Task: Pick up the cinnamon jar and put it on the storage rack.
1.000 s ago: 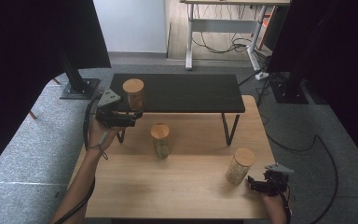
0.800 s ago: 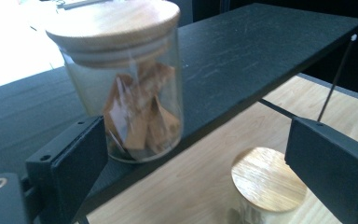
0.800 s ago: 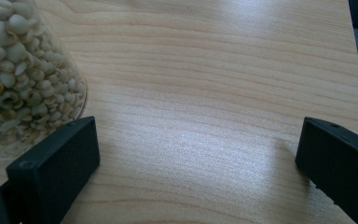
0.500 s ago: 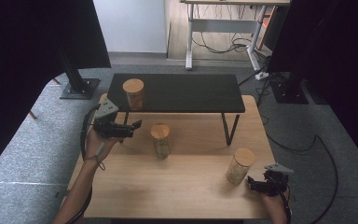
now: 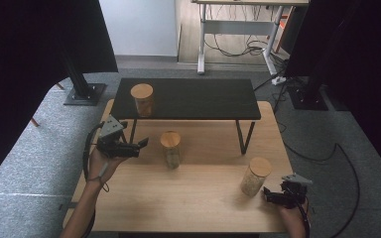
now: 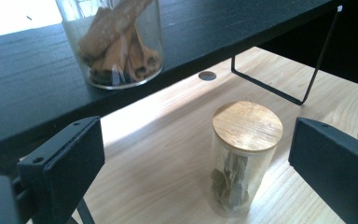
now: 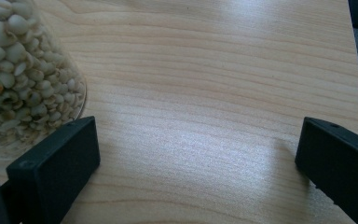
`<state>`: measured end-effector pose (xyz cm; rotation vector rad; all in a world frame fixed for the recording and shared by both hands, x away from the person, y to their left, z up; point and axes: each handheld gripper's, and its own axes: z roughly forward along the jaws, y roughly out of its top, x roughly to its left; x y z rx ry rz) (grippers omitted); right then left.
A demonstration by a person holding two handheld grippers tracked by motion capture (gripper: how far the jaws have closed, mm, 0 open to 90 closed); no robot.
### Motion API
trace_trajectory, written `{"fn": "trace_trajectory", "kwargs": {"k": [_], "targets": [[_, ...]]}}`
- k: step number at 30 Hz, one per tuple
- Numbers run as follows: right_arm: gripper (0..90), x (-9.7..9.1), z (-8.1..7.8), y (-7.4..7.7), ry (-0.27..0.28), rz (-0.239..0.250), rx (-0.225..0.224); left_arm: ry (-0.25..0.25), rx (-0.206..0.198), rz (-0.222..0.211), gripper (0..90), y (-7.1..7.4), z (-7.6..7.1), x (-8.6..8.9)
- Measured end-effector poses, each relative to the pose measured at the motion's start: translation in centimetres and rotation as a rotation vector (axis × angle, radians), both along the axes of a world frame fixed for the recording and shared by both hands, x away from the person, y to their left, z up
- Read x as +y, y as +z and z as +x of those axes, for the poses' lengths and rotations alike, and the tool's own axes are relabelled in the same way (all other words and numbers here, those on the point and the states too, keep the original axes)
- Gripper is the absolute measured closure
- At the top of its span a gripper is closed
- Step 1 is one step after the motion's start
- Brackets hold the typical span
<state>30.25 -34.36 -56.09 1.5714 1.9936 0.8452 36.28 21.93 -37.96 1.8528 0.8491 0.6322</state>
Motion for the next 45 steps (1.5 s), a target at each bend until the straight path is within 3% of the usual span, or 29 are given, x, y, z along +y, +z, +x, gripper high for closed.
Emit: {"fn": "trace_trajectory", "kwargs": {"k": [20,40,45], "targets": [[0.0,0.0,0.0,0.0,-0.003,-0.001,-0.002,0.014,-0.01,0.016,2.6,-2.1,-2.2,0.5],[0.0,0.1,-0.1,0.0,-0.005,-0.001,-0.002,0.024,0.007,0.004,2.6,-4.4,-4.2,1.6],[0.0,0.1,-0.1,0.0,-0.012,-0.001,-0.002,0.023,0.009,0.019,2.6,-5.2,-4.7,1.8]]}}
